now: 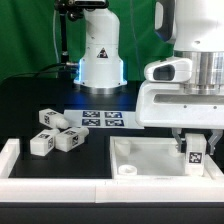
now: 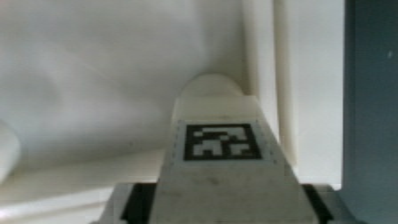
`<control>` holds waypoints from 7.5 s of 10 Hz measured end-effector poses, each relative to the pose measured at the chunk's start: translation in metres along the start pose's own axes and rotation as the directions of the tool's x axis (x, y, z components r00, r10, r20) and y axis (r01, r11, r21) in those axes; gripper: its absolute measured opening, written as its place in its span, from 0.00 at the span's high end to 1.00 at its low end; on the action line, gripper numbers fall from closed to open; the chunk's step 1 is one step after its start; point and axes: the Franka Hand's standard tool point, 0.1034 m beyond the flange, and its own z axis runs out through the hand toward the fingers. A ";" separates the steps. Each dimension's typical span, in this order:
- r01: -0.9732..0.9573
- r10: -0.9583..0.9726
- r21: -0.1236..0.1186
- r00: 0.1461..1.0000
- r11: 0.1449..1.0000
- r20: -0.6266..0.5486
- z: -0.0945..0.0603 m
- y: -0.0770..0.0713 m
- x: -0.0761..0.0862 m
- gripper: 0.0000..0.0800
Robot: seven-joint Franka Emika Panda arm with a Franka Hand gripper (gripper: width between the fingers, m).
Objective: Assemble one leg
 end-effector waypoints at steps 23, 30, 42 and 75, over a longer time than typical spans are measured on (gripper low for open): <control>0.223 -0.223 -0.009 0.975 0.975 0.002 -0.012 -0.013 0.021 0.19; 0.022 -0.022 -0.002 0.999 1.000 -0.025 -0.011 -0.018 0.020 0.90; 0.227 -0.227 0.002 0.970 0.974 0.090 -0.027 -0.009 0.029 0.39; -0.292 0.292 -0.063 0.956 0.954 -0.014 -0.001 0.002 0.009 0.63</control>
Offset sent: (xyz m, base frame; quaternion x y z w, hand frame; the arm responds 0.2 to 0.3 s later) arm 0.0044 -0.0006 0.0036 -0.0543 -0.0044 0.3613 0.9308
